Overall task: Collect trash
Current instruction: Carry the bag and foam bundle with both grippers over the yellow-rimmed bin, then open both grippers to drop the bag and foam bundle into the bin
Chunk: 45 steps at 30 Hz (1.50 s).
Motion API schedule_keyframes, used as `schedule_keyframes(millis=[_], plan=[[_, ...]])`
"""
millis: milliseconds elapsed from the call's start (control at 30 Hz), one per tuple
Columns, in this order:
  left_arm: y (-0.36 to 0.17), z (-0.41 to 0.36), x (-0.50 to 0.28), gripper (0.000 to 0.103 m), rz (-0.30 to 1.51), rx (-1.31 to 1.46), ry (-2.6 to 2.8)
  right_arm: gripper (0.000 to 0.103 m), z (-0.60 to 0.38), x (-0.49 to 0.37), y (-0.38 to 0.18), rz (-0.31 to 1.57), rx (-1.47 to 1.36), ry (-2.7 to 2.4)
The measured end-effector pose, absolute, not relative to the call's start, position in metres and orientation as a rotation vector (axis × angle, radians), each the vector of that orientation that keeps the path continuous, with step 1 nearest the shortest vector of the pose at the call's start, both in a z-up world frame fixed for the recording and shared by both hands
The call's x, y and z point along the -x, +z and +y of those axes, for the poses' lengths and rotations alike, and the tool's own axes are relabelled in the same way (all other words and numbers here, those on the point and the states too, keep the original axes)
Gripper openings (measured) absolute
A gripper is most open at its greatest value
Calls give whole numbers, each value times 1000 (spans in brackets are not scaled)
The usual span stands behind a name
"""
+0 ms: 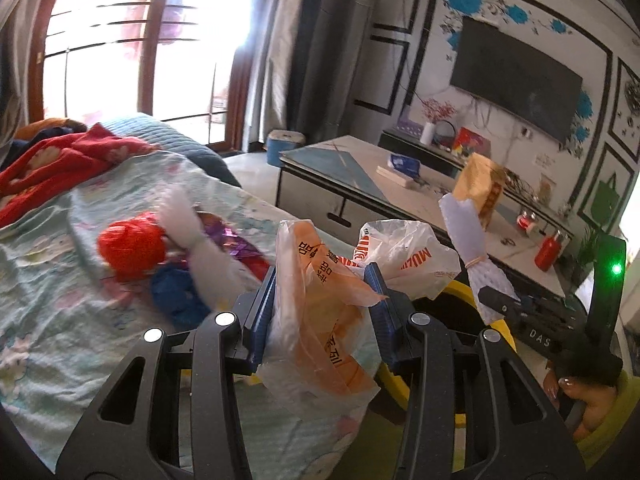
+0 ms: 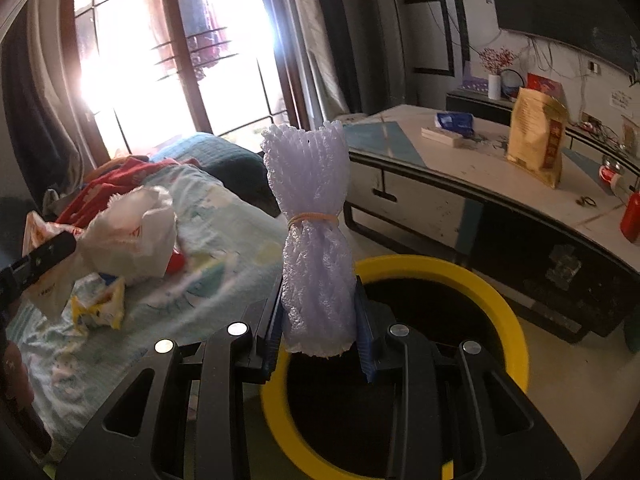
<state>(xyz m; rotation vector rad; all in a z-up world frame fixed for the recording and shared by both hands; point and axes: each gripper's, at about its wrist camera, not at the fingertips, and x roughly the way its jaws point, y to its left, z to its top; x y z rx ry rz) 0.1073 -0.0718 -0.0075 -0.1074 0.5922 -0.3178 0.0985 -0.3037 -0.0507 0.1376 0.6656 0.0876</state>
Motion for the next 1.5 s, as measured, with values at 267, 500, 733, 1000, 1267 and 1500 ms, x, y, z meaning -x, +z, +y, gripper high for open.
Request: schedule_keyframes(millis=[267,500,733,1000,1267,1500], plan=[[-26,-118,-122,36,642,46,-371,30,-336,-87,-66,709,-159,40],[-46,-153,-131,36,702,-19,-409,32,-356,-78,-78,753,-195,15],[-67,-177,-135,39,771,-68,-447,38,-368,-78,-84,781,-231,-3],[-67,-185,-129,65,758,-47,-508,63,-376,-79,-85,777,-253,-48],[-46,-150,-122,87,682,61,-453,71,-365,-74,-69,694,-234,-18],[-30,-119,-118,88,631,125,-381,73,-336,-70,-51,626,-182,55]])
